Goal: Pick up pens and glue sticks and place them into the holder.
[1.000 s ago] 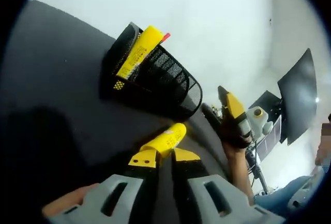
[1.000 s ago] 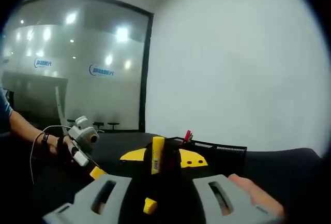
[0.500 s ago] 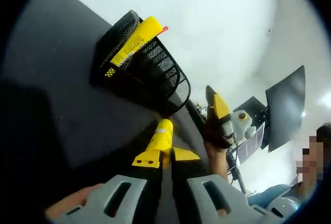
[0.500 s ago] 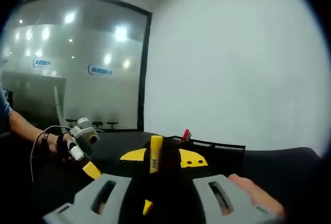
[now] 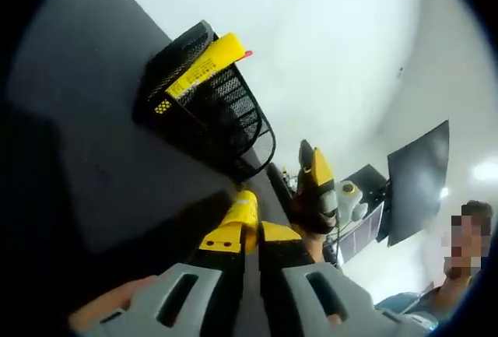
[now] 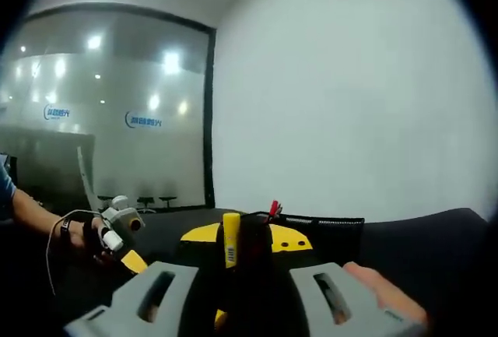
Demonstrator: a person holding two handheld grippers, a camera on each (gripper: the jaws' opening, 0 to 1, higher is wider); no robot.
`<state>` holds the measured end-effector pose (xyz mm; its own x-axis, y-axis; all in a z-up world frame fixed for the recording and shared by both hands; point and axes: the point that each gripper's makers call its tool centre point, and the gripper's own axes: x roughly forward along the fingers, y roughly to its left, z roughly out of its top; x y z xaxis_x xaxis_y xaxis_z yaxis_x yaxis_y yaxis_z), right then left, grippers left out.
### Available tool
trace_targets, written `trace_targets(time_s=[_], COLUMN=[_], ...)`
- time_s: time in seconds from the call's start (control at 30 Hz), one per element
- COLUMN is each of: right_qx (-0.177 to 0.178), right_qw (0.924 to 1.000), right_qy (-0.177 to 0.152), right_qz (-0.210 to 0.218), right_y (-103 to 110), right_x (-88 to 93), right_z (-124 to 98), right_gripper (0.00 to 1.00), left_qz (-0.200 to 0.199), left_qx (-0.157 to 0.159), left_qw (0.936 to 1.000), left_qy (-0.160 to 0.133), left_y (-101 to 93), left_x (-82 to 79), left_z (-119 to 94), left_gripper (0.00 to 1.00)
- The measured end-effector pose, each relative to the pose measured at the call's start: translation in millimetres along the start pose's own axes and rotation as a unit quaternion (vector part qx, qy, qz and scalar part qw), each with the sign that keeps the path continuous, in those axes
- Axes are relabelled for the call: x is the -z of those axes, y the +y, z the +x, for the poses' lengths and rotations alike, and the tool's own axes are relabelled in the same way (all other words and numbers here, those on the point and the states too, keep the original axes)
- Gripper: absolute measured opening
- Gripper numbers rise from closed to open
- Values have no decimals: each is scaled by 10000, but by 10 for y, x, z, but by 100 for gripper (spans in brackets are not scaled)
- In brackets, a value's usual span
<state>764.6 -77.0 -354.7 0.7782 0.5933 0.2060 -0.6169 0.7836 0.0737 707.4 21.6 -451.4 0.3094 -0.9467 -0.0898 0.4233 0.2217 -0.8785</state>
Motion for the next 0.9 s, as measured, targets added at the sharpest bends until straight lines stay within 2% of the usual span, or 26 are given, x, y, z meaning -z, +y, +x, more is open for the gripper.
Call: trace_targets(time_s=[0.07, 0.2, 0.33, 0.47, 0.53, 0.6, 0.63, 0.67, 0.77, 0.8, 0.87, 0.9], right_qx=[0, -30, -71, -117, -254, -516, -596, -622, -768, -915, -977, -937], right_qw=[9999, 9996, 9988, 9946, 9838, 9599, 9502, 9434, 9306, 9209, 9122, 9115], right_qy=[-26, -95, -165, -299, -431, -574, -640, -639, -814, -908, -882, -868], right_qz=[97, 252, 457, 992, 1724, 2697, 2990, 3194, 3484, 3680, 3881, 3910], right_y=[-6, 0, 5, 2, 8, 8, 4, -7, 41, 94, 111, 99], right_x=[-1, -21, -43, -66, -78, -74, -78, -67, -116, -175, -172, -156], right_z=[2, -1, 1, 7, 17, 21, 22, 19, 1, -22, -21, -13], right_gripper=[19, 18, 18, 18, 18, 19, 19, 19, 20, 21, 24, 25], left_qz=[-204, -361, -552, -614, -593, -543, -571, -621, -634, -635, -625, -639], left_qx=[187, 546, 869, 1018, 1136, 1263, 1348, 1406, 1510, 1511, 1475, 1468], left_qw=[9995, 9969, 9917, 9877, 9848, 9810, 9784, 9766, 9732, 9730, 9733, 9730], left_qy=[-179, -433, -768, -1014, -1169, -1370, -1457, -1505, -1617, -1625, -1644, -1664], left_y=[-51, -186, -323, -397, -448, -502, -535, -555, -594, -599, -586, -579], left_x=[-82, -123, -181, -247, -281, -322, -334, -340, -345, -341, -339, -337], left_z=[-19, -43, -76, -112, -124, -138, -145, -150, -137, -123, -107, -101], left_gripper=[7, 7, 7, 7, 7, 7, 7, 7, 7, 7, 7, 7])
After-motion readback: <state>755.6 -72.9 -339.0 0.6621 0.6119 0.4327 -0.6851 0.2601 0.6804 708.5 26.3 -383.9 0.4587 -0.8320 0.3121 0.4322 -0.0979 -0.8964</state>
